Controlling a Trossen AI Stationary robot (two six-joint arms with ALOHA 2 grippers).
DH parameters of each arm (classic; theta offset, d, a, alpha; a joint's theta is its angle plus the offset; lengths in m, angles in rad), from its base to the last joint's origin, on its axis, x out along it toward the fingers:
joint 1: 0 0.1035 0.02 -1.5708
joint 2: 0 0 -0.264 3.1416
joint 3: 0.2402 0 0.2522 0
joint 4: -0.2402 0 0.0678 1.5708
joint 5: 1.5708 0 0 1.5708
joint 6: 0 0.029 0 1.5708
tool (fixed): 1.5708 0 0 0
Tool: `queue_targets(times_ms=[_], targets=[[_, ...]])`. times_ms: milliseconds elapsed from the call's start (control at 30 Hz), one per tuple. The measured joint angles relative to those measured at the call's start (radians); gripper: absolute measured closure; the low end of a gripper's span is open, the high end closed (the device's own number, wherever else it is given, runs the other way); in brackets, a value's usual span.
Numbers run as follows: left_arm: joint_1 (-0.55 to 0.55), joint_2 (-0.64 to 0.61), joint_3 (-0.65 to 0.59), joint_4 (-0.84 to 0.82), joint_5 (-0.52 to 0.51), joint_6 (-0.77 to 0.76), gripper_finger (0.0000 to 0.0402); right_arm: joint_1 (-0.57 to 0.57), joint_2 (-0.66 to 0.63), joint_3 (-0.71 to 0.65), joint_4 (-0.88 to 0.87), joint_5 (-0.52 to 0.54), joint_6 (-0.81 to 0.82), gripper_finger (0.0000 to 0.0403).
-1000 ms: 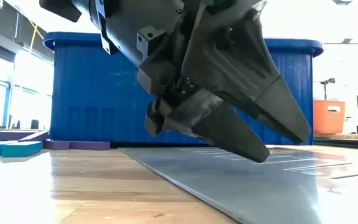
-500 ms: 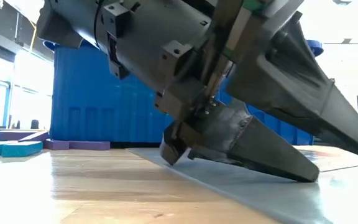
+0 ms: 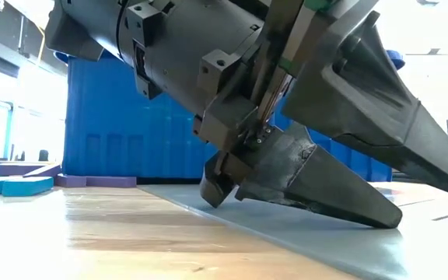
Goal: Sort blocks
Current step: Insert the bin divider into the blue bin
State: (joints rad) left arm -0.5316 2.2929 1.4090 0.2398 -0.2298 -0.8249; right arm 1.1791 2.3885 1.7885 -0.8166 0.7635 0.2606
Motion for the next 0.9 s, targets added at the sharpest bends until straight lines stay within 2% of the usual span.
queue_targets(times_ms=[67,133,300,467,600,700,900], targets=[[0.0,0.0,0.0,-0.001,0.002,0.002,0.0232,0.005,-0.002,0.001,-0.002,0.03,-0.005,0.0377],[-0.001,-0.001,0.001,-0.001,0.007,0.021,0.0232,0.014,-0.002,0.003,-0.007,0.061,-0.007,0.0392],[-0.011,-0.023,0.034,-0.047,0.008,0.114,0.0232,0.036,0.004,0.062,-0.068,0.109,0.007,0.0395],[-0.018,-0.077,0.161,-0.174,-0.027,0.232,0.0232,0.052,0.005,0.185,-0.224,0.146,0.106,0.0399],[-0.019,-0.092,0.275,-0.303,-0.092,0.336,0.0232,0.064,0.005,0.297,-0.338,0.173,0.19,0.0401],[-0.029,-0.094,0.388,-0.403,-0.152,0.415,0.0232,0.069,0.005,0.375,-0.423,0.236,0.264,0.0402],[-0.069,-0.1,0.639,-0.691,-0.358,0.545,0.0232,0.07,0.005,0.514,-0.614,0.388,0.431,0.0402]])
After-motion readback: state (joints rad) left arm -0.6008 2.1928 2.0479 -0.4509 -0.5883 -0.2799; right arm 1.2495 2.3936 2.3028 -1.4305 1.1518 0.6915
